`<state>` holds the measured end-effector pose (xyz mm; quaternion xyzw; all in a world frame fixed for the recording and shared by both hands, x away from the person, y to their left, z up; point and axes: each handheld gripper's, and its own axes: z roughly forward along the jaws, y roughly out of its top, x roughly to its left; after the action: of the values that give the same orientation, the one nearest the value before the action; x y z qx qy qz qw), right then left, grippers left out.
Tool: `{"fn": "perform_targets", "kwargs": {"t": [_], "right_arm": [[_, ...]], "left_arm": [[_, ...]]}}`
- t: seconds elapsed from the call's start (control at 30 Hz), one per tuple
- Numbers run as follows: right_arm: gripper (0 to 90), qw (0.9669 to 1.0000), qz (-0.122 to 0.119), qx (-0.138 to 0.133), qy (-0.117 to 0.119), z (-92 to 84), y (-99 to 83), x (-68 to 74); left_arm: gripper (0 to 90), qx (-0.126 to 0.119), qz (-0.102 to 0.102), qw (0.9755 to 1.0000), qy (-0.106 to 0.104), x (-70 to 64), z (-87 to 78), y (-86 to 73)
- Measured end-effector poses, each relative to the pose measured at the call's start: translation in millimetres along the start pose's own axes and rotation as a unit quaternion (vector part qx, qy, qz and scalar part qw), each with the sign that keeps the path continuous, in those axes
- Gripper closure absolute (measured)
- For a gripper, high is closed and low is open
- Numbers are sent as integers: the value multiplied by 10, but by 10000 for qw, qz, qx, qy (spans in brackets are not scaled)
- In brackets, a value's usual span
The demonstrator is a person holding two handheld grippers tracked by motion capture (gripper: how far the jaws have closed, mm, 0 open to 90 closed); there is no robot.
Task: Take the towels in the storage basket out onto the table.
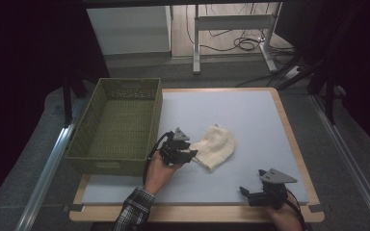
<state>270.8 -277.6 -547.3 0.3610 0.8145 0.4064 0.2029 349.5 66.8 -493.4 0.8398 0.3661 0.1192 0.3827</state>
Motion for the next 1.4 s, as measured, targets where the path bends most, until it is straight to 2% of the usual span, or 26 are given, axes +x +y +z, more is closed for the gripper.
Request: {"fn": "perform_targets", "kwargs": {"t": [0.1, 0.23, 0.37, 0.5, 0.6, 0.7, 0.77, 0.87, 0.93, 0.97, 1.07, 1.17, 1.3, 1.4], "right_arm": [[16, 10000, 2, -4, 2, 1, 0, 0], [17, 10000, -2, 4, 2, 0, 1, 0], [16, 10000, -13, 9, 7, -4, 0, 2], [16, 10000, -10, 10, -3, -4, -1, 5], [17, 10000, -5, 31, -26, -6, 3, 12], [19, 10000, 8, 86, -49, -8, 17, 19], [30, 9999, 11, 129, -61, -10, 29, 22], [129, 9999, 21, 160, -56, -37, 51, 17], [187, 9998, 109, 175, 45, -46, 76, 11], [219, 9996, 176, 171, 130, -49, 97, 8], [302, 9995, 170, 139, 228, -58, 158, 8], [385, 9991, 198, 107, 348, -72, 247, 1], [476, 9970, 213, 142, 725, -17, 416, -26], [528, 9949, 202, 114, 977, 50, 543, -8]], "left_arm": [[676, 62, 95, 9998, 176, -31, 43, -58], [714, 136, 6, 9996, 234, -37, 124, -123], [710, 168, -118, 9995, 239, -11, 212, -192], [642, 174, -178, 9992, 297, -3, 303, -237], [600, 144, -116, 9992, 357, -10, 351, -252], [623, 96, -123, 9993, 340, -8, 359, -257], [678, -11, -191, 9993, 323, -7, 366, -285], [756, -132, -228, 9992, 300, 0, 367, -320], [845, -130, -179, 9994, 271, -17, 365, -323], [871, -125, -120, 9993, 324, -37, 365, -323], [884, -121, -61, 9992, 363, -75, 356, -334], [886, -138, -147, 9996, 175, -84, 319, -374], [887, -120, -136, 9998, 30, -124, 262, -430], [886, -121, -49, 9999, -20, -152, 227, -472]]}}
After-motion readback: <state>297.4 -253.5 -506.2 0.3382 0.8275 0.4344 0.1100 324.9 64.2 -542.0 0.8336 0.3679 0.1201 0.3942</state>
